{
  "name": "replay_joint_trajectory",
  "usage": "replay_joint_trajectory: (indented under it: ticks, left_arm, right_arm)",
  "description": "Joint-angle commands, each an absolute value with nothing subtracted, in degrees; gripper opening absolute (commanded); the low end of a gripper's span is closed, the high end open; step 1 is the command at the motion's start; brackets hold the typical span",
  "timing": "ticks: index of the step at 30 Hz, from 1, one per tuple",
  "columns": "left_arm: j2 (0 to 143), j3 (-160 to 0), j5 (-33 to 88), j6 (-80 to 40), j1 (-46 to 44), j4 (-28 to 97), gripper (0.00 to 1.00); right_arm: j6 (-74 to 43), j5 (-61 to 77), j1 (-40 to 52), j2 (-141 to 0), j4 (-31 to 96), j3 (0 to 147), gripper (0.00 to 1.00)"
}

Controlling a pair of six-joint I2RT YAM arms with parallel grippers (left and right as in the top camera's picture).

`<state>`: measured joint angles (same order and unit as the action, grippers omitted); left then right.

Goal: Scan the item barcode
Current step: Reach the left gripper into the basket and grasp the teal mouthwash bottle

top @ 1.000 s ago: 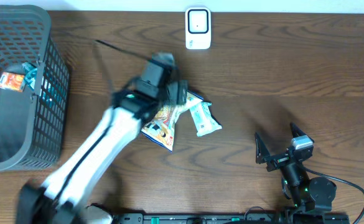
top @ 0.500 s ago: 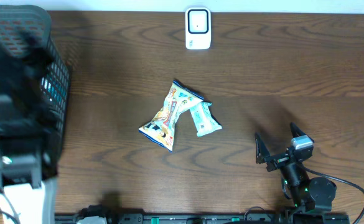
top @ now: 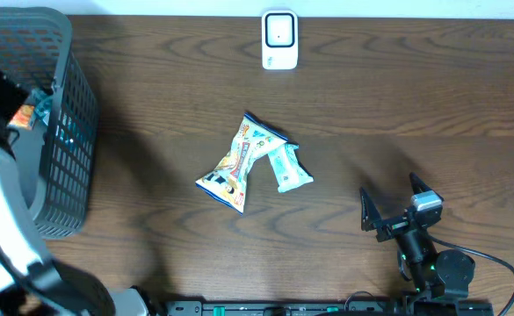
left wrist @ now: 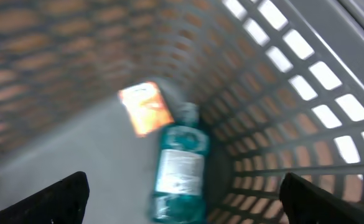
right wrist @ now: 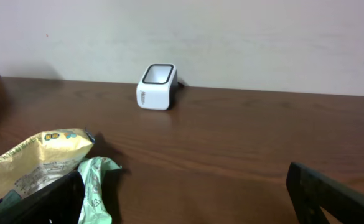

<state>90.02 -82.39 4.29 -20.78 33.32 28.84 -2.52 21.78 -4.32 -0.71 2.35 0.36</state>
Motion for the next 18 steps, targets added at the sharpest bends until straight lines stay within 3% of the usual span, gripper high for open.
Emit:
replay_joint_trajectory:
  ticks: [1, 18]
  left_arm:
    - [95.04, -86.72, 11.33, -19.7, 32.91, 29.74, 0.98]
    - [115.46, -88.05, 11.35, -17.82, 32.27, 29.08, 0.98]
  right_arm:
    - [-2.09, 21.5, -4.03, -0.64, 2.61, 0.32, 0.99]
    - [-2.09, 21.5, -4.03, -0.64, 2.61, 0.32, 0.99]
